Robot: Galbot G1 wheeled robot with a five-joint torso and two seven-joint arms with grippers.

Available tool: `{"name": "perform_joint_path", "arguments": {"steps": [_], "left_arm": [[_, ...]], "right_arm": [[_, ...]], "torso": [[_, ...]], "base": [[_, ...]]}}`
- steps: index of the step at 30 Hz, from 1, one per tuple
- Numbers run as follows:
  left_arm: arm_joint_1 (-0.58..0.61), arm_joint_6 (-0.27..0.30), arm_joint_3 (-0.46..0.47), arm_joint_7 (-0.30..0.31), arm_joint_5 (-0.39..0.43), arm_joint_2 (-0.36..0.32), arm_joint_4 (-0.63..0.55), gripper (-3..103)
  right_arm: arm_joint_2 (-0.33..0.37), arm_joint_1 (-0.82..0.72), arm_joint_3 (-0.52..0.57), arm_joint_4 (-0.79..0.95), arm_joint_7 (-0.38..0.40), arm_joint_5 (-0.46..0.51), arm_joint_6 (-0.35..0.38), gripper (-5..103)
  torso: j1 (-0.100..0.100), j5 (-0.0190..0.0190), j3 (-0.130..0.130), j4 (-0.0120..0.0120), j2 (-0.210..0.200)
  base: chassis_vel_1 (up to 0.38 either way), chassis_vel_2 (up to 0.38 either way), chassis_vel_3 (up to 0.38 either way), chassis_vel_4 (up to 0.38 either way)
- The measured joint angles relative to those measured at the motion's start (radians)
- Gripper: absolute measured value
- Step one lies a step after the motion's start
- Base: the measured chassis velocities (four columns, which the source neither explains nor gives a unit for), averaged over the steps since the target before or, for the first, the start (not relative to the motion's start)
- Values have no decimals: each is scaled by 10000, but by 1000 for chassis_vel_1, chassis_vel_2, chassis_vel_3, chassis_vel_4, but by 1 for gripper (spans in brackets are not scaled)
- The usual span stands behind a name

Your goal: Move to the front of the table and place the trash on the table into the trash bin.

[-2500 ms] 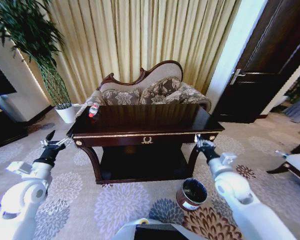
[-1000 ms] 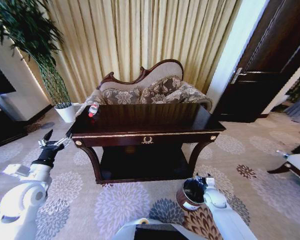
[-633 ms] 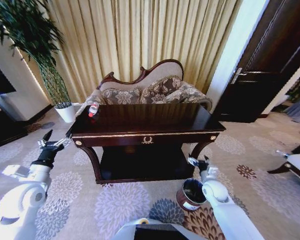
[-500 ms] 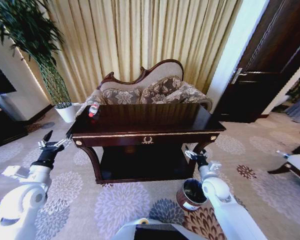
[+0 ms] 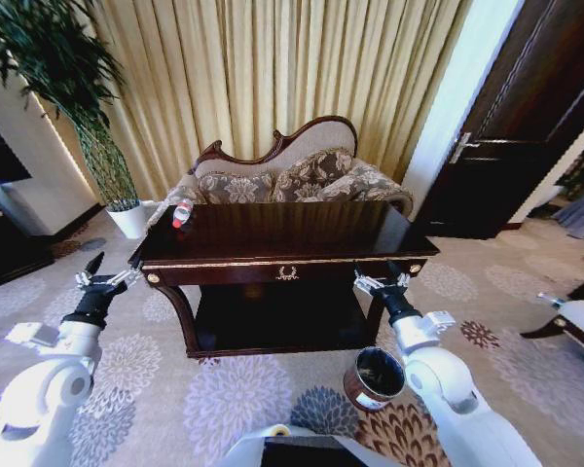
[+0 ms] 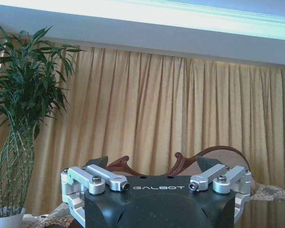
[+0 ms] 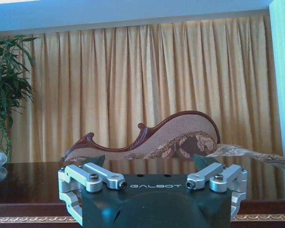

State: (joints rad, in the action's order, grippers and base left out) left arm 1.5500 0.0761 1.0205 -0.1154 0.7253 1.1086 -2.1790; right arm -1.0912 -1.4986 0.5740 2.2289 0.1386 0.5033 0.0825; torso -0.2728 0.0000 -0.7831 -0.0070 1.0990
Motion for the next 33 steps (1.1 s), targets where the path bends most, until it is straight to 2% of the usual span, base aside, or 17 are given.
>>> {"name": "perform_joint_path", "arguments": {"steps": [19,27,32,33], "left_arm": [[2,5,7,-2,-37,50,6,100],[-9,20,32,17,9,33,53,100],[-151,547,39,505,93,-206,51,100],[-435,985,-24,1028,338,-517,105,100]], "right_arm": [[14,-122,-7,4,-423,-97,92,100],[-11,-178,-129,37,-444,-191,149,100],[-14,-171,-168,63,-389,-209,166,100],[7,-167,-172,74,-362,-209,168,100]], "torso": [[-8,-1,-4,0,-6],[3,0,2,0,1],[3,0,1,2,1],[1,2,-1,0,0]], "base": [[-189,182,184,-191],[-56,68,46,-68],[0,0,0,0],[0,0,0,0]]}}
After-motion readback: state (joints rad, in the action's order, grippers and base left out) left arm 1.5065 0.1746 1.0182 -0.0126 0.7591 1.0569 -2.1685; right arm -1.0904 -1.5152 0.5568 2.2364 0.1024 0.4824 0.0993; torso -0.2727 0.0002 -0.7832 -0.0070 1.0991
